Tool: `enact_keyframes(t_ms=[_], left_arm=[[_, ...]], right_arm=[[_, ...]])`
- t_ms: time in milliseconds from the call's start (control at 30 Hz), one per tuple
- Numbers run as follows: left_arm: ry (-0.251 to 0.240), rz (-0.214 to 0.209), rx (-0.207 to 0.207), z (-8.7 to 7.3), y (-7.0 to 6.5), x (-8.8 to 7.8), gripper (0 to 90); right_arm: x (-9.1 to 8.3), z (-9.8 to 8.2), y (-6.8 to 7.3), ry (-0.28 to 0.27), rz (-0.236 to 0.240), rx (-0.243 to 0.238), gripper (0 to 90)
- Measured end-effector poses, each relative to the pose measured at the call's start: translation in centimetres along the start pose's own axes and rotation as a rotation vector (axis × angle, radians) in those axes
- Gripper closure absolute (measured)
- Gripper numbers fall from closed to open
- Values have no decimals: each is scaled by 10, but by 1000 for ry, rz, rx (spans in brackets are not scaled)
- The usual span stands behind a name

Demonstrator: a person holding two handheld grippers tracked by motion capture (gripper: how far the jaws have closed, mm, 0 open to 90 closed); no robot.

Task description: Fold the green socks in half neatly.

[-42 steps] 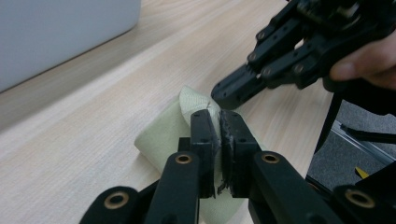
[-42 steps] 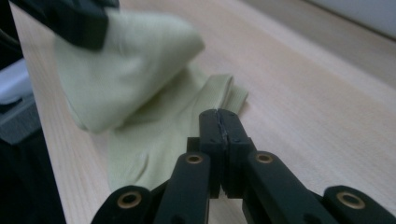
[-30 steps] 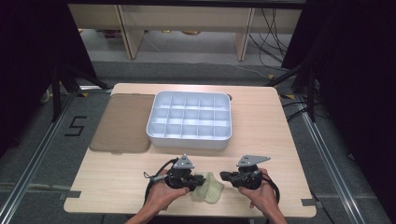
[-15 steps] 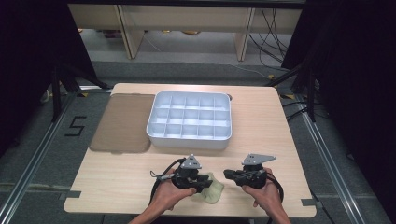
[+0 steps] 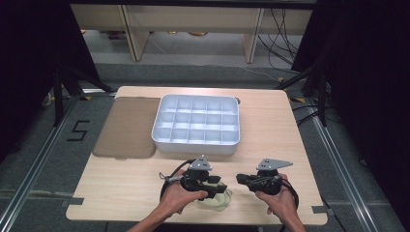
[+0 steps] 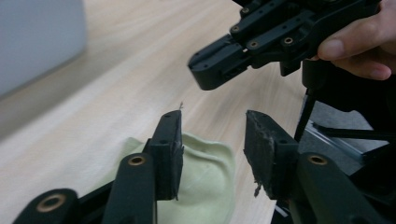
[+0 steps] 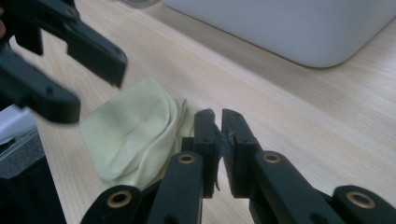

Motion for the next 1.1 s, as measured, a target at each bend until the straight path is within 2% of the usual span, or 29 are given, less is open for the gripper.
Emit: enact_keyframes(t_ms=[33, 67, 100, 133, 167, 200, 233, 267, 300, 333, 367, 433, 467, 533, 600, 633, 667, 700, 767, 800, 900, 933, 967, 1000, 1033, 1067, 1100], left_arm=[[0, 0, 0, 0, 0, 0, 622], [3, 11, 16, -2, 3, -6, 699], [10, 25, 16, -6, 6, -9, 699], [28, 40, 29, -15, 11, -13, 766], [46, 40, 33, -22, 12, -13, 782], [62, 42, 34, -28, 13, -11, 798], [89, 51, 32, -36, 13, -9, 812], [97, 50, 40, -40, 14, -8, 834], [112, 62, 57, -45, 16, -6, 845], [112, 62, 57, -45, 16, -6, 850], [132, 72, 69, -51, 18, -3, 856], [161, 67, 82, -58, 19, 0, 859], [176, 67, 81, -62, 18, 4, 865], [172, 66, 77, -64, 16, 7, 867], [171, 73, 82, -65, 13, 10, 876], [171, 73, 82, -65, 13, 10, 879], [233, 70, 152, -67, 17, 6, 880], [174, 80, 91, -65, 13, 11, 881], [174, 88, 70, -66, 12, 11, 881], [175, 86, 80, -66, 12, 10, 881], [174, 88, 81, -66, 12, 10, 882], [203, 81, 116, -68, 15, 8, 883], [203, 81, 116, -68, 15, 8, 883], [195, 81, 110, -68, 14, 8, 882], [195, 81, 110, -68, 14, 8, 883], [172, 88, 75, -68, 11, 9, 883], [172, 88, 75, -68, 11, 9, 883]], right_arm=[[0, 0, 0, 0, 0, 0, 852], [-1, 1, 3, -2, 16, -11, 852], [-1, 1, 3, -2, 16, -11, 852], [-2, 1, 7, -1, 11, -12, 845], [-3, 0, 11, 7, 9, 6, 843], [-2, 1, 12, 0, 10, -25, 841], [-2, 1, 16, -2, 22, -28, 841], [-1, 0, 20, 0, 26, -33, 841], [-2, 0, 21, 9, 16, -40, 841], [-2, 0, 21, 9, 16, -40, 841], [1, -1, 28, 17, 33, -58, 843], [2, -2, 31, 26, 24, -57, 845], [6, -3, 36, 35, 29, -89, 851], [7, -3, 39, 41, 36, -84, 855], [13, -4, 45, 60, 45, -121, 873], [13, -4, 45, 60, 45, -121, 873], [16, -5, 47, 61, 50, -129, 885], [17, -6, 49, 69, 59, -122, 889], [20, -6, 51, 76, 61, -134, 891], [24, -8, 56, 95, 74, -126, 894], [29, -11, 58, 116, 88, -153, 898], [33, -14, 57, 136, 73, -151, 900], [33, -14, 57, 136, 73, -151, 900], [36, -19, 52, 169, 45, -158, 900], [36, -19, 52, 169, 45, -158, 900], [37, -25, 46, 200, 8, -161, 900], [37, -27, 43, 210, -5, -157, 900]])
Point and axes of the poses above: each handheld gripper's, and its own axes: x roughly forward along the jaws, z roughly out of its top, y roughly to its left, the point moved 7 cm from there along x, roughly forward along the jaws, and after that the axes turned 4 degrees about x, right-handed, at the moved point
